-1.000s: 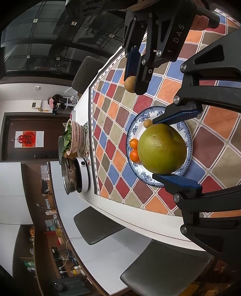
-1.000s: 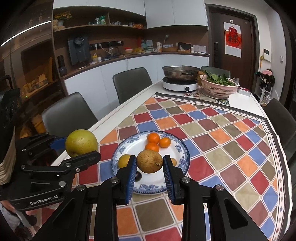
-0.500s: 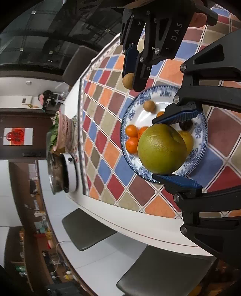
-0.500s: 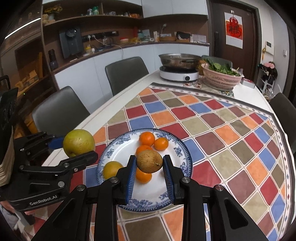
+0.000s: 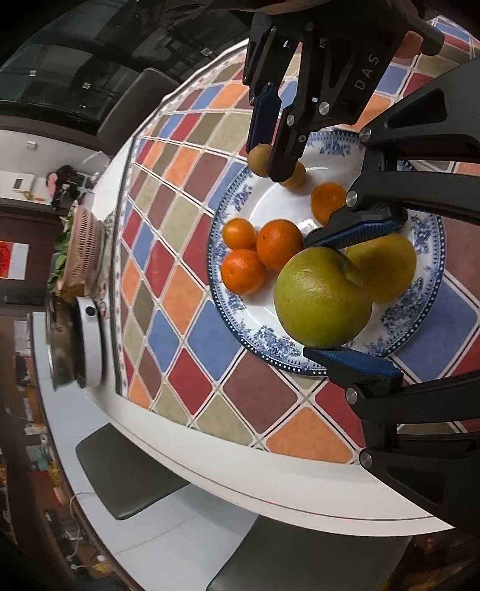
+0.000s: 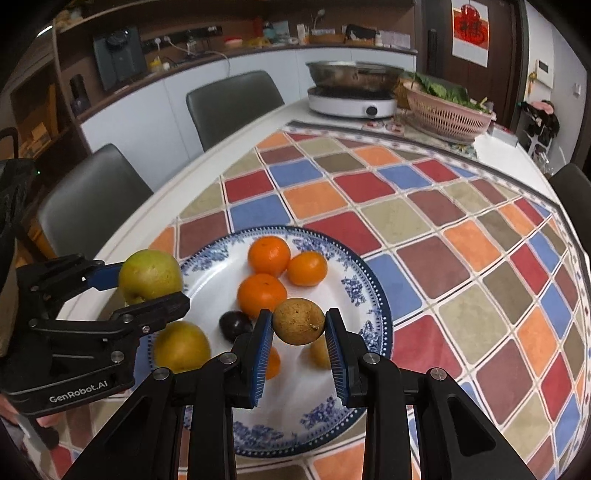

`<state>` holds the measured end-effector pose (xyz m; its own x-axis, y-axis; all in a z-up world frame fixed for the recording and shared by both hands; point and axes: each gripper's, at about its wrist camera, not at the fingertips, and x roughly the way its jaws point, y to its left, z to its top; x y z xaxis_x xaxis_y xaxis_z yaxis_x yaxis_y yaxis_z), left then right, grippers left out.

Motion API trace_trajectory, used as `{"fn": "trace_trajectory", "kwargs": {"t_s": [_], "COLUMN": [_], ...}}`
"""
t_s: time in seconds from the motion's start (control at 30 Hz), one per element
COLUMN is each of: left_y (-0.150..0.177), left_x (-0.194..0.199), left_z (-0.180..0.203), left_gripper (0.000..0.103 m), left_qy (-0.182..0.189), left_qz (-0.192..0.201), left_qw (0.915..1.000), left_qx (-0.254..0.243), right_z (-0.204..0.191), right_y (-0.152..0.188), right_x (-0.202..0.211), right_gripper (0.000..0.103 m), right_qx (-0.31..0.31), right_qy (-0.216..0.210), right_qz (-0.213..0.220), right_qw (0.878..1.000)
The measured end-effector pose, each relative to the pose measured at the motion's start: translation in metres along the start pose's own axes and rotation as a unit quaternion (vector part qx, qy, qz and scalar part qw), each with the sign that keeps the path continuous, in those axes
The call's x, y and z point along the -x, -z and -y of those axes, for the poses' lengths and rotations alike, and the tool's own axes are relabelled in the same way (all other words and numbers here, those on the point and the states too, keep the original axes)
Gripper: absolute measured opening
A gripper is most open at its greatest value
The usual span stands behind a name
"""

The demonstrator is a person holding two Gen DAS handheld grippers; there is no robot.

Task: Organize fruits
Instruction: 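Lower the green pear and kiwi onto the plate and open both tools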

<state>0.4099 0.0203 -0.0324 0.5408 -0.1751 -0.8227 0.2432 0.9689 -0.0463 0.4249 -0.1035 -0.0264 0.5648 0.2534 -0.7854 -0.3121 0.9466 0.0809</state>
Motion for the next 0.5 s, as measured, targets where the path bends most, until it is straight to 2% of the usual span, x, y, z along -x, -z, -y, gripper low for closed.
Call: {"fn": "trace_trajectory", "kwargs": {"t_s": [0.2,0.37,0.5], "left_y": [-0.006,-0.010,-0.009], "left_x": [-0.020,-0.036,-0.042], "left_z": [-0.004,-0.010,-0.010], "left_gripper": [0.050,0.050,0.050], "left_qy": [-0.001,0.013,0.011], "left_qz": [-0.024,-0.050,-0.057], "left_qw": [0.9997,0.9983,0.9980], "left_qx": [0.011,0.025,0.024], "right_z": [0.007,0.011,0.011], "right_y": [-0.004,-0.006,-0.005], "right_x": [-0.022,-0.037,-0.040], "right_gripper": [0.030,0.030,0.030], "right_qx": [-0.016,-0.022,-0.022], "right_qy": [-0.006,-0.002,-0.004], "right_qz": [-0.025,-0.044,-0.045], "right_qw": [1.000,0.999,0.999]}}
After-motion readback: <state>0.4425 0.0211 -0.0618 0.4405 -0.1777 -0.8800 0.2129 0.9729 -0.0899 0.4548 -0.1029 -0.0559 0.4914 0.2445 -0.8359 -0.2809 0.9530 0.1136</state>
